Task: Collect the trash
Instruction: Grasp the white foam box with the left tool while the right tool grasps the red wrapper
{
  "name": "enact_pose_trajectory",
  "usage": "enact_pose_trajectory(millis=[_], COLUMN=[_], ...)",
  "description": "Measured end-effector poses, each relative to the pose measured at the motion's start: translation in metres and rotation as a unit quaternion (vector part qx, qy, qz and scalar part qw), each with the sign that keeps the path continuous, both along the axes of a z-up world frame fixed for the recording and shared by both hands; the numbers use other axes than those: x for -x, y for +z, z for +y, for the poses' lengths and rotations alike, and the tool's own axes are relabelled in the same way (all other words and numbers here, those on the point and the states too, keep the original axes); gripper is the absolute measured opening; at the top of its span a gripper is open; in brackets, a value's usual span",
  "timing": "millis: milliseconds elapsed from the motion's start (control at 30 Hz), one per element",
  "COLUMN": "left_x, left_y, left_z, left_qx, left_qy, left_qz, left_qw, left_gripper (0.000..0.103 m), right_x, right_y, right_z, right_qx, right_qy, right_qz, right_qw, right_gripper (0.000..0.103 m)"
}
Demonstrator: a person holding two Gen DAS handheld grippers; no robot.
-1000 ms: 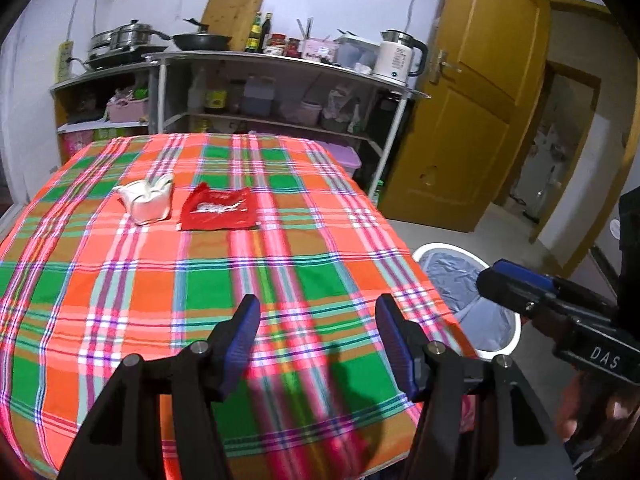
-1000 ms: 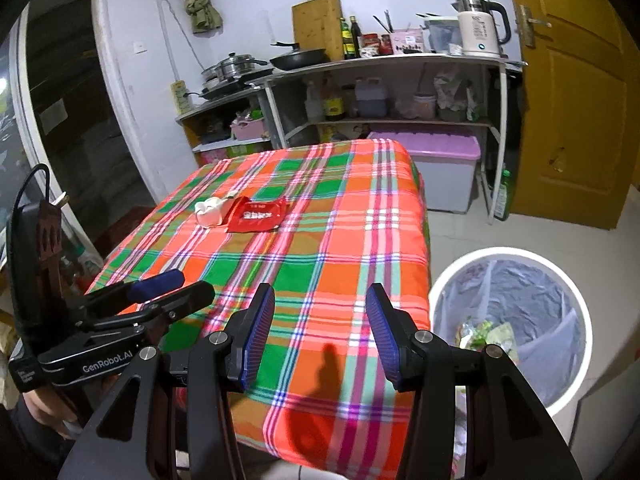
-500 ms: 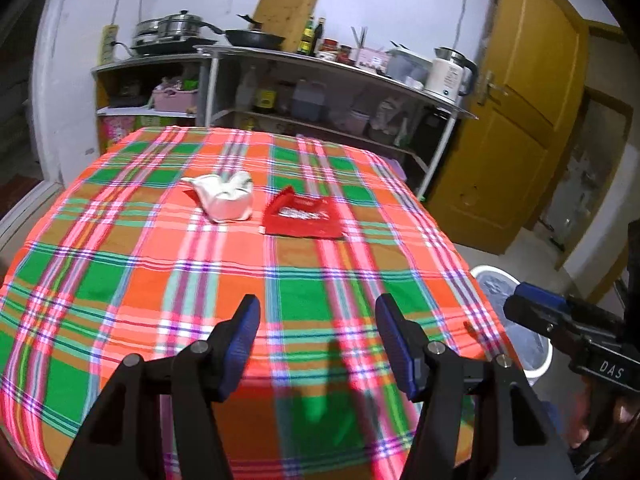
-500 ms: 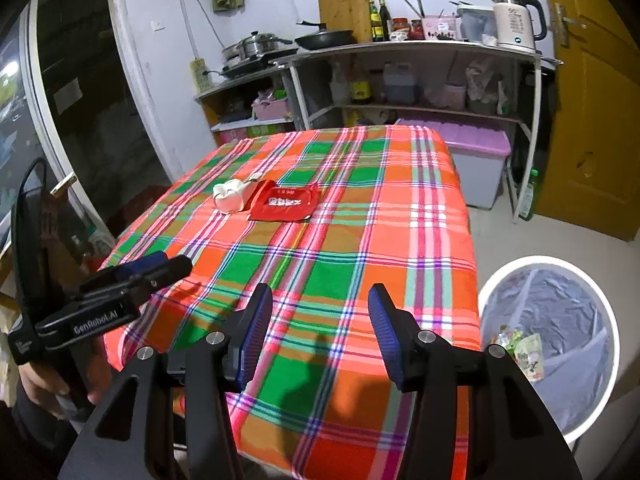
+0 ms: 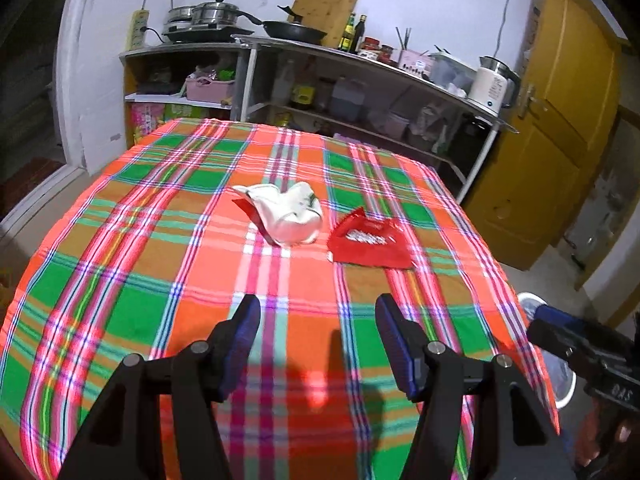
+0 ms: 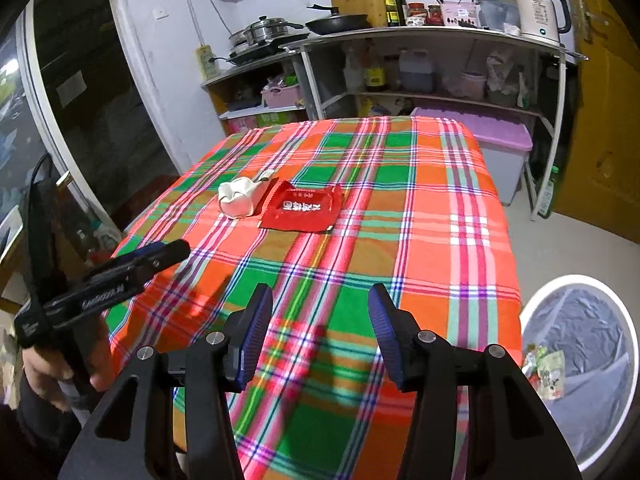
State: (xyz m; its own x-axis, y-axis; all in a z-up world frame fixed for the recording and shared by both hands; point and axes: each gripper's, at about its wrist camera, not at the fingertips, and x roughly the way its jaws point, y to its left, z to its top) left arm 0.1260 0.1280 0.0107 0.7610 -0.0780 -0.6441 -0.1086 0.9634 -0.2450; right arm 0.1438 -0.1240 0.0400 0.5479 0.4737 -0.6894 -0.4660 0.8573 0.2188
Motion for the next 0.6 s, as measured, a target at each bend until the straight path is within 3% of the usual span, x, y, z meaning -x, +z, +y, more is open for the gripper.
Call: enact_pose_trajectory(millis=[600], left_x=[-0.092], left_y=[-0.028], left_z=[0.01], left_qx=[0.01], left_qy=[0.02], left_qz=[0.051], left_qw=[0.9985], left_gripper=[0.068], right_x=[-0.044], right_y=[-0.021], right_z=[0.005], right_qx=[0.004], right_qy=[-0.002], right_qz=[0.021], right_qw=[1.0], right_gripper=[0.051])
